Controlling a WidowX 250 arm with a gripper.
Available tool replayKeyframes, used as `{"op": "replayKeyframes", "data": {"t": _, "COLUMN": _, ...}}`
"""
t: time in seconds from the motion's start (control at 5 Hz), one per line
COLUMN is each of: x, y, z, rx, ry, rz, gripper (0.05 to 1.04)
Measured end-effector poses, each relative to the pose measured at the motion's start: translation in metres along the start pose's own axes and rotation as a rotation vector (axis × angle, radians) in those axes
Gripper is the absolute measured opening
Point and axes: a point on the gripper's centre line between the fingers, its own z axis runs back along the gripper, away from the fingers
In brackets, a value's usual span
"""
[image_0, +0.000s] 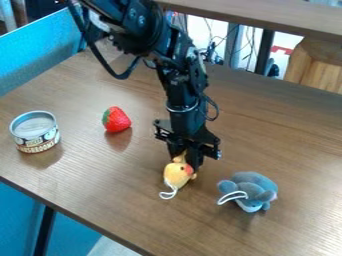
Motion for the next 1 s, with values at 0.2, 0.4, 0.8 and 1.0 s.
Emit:
{"op": "replayKeyframes", "data": {"t": 0.2, "x": -0.039, "y": 0.016, "z": 0.057, "rx": 0.021, "ry": -0.069, "rz": -0.076, "gripper": 0.306}}
{"op": "replayKeyframes", "data": {"t": 0.4, "x": -0.053, "y": 0.030, "z": 0.090, "rx": 0.034, "ry": -0.089, "rz": -0.091, "gripper": 0.306}}
{"op": "replayKeyframes", "data": {"t": 0.8, "x": -0.075, "y": 0.075, "z": 0.071, "rx": 0.142, "ry": 0.091, "rz": -0.055, "gripper": 0.306}}
{"op": "replayKeyframes", "data": {"t": 1.0, "x": -0.071, "y": 0.094, "z": 0.054, "rx": 0.216, "ry": 0.166, "rz": -0.059, "gripper": 0.306}}
